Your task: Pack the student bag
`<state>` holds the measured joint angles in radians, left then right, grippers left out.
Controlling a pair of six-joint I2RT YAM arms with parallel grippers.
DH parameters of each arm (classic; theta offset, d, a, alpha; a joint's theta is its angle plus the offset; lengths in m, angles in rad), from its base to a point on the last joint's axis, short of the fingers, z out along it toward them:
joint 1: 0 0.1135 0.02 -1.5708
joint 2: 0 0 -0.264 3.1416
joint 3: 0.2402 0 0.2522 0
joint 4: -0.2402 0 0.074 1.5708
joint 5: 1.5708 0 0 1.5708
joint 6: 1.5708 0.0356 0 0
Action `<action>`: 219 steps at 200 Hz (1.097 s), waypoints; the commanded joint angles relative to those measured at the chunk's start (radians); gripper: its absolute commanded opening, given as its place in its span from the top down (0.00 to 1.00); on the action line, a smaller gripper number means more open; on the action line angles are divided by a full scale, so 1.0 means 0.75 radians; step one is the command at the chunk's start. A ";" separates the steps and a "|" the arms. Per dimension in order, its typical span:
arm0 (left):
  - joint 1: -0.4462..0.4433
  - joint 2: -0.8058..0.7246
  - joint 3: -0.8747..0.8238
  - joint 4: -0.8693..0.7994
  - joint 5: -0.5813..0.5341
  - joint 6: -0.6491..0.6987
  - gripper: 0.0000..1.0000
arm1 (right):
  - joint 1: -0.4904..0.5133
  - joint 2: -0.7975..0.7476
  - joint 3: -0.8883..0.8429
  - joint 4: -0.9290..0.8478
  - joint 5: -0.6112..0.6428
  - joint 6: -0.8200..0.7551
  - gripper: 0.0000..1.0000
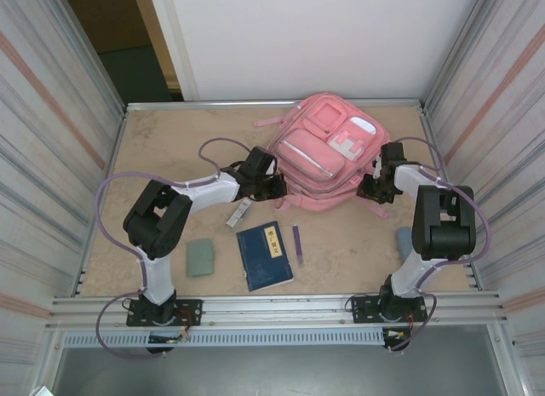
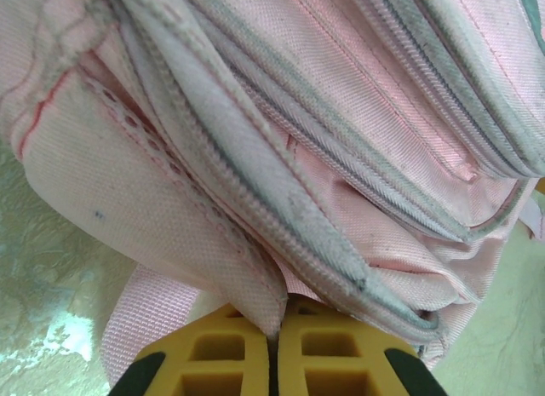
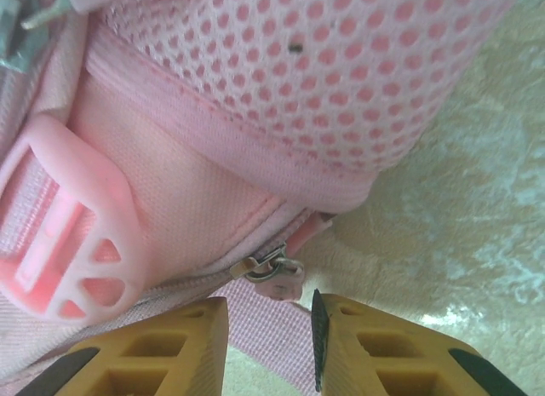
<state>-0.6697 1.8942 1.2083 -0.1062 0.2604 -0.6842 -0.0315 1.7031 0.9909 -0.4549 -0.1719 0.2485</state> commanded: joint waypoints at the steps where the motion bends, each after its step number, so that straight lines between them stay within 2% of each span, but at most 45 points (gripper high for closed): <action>1: -0.013 -0.064 0.037 0.056 0.091 0.042 1.00 | -0.015 -0.019 0.013 0.033 -0.048 -0.054 0.69; 32: -0.011 -0.066 0.021 0.077 0.095 0.043 1.00 | -0.062 -0.027 -0.040 0.125 -0.126 -0.057 0.70; 67: -0.009 -0.069 0.029 0.070 0.119 0.040 1.00 | -0.067 0.012 -0.016 0.121 -0.113 -0.065 0.70; 110: -0.009 -0.078 0.011 0.080 0.126 0.031 1.00 | -0.056 -0.035 -0.050 0.124 -0.137 -0.071 0.84; 137: -0.009 -0.072 0.018 0.082 0.131 0.031 1.00 | -0.067 -0.016 -0.048 0.097 -0.125 -0.064 0.83; 159: -0.009 -0.073 0.019 0.084 0.132 0.031 1.00 | -0.066 0.011 -0.046 0.071 -0.098 -0.066 0.77; 219: -0.009 -0.079 0.017 0.089 0.146 0.029 1.00 | -0.071 0.048 -0.041 0.108 -0.124 -0.105 0.86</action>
<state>-0.6693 1.8942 1.2083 -0.0978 0.2977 -0.6807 -0.0792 1.7058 0.9592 -0.3767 -0.2558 0.1967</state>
